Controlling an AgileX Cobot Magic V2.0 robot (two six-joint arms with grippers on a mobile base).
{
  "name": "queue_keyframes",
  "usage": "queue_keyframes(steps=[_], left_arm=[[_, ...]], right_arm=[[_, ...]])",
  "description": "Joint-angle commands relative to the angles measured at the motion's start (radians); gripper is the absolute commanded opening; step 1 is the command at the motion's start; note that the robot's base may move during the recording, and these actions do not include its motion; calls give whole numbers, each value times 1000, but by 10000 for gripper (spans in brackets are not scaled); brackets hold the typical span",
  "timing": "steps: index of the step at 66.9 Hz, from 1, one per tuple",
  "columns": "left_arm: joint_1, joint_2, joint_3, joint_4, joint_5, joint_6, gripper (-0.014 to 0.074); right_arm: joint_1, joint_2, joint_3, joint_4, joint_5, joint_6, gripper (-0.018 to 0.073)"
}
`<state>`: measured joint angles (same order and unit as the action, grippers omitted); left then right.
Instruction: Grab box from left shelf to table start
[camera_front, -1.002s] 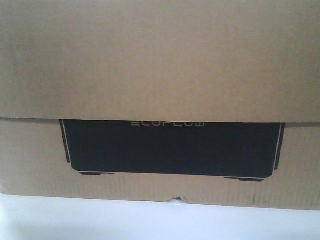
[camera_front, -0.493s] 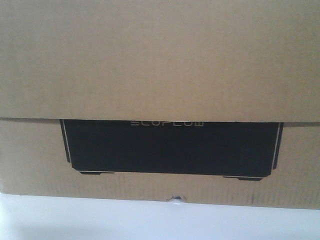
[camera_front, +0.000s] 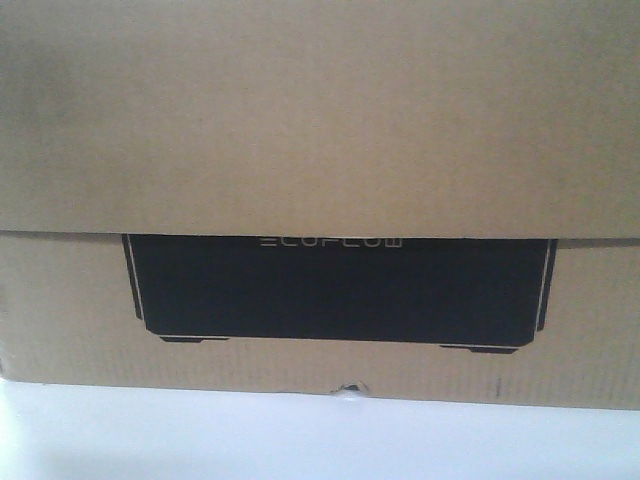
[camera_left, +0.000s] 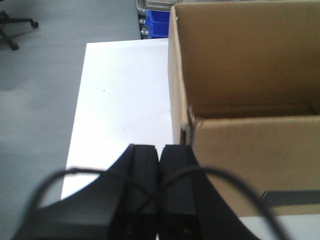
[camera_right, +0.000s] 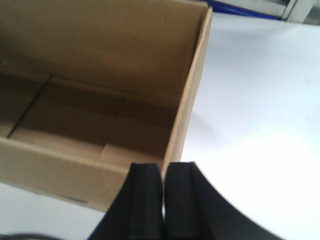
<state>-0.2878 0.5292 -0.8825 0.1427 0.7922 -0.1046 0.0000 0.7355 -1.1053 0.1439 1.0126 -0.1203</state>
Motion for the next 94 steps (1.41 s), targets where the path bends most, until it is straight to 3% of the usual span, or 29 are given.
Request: queue_keyframes(steps=[1, 19, 34, 49, 94], left_arm=[[-3, -70, 49, 31, -101, -7, -99], [-3, -306, 231, 31, -176, -7, -99], [-3, -438, 310, 31, -190, -7, -99], [-3, -461, 319, 29, -192, -7, -99], [-3, -461, 320, 27, -192, -7, -99]], right_arm=[[-1, -78, 89, 4, -140, 0, 60], [-1, -354, 414, -6, -305, -6, 58], [-1, -575, 553, -6, -449, -6, 58], [-1, -698, 611, -8, -593, -6, 58], [-1, -699, 611, -9, -576, -6, 58]])
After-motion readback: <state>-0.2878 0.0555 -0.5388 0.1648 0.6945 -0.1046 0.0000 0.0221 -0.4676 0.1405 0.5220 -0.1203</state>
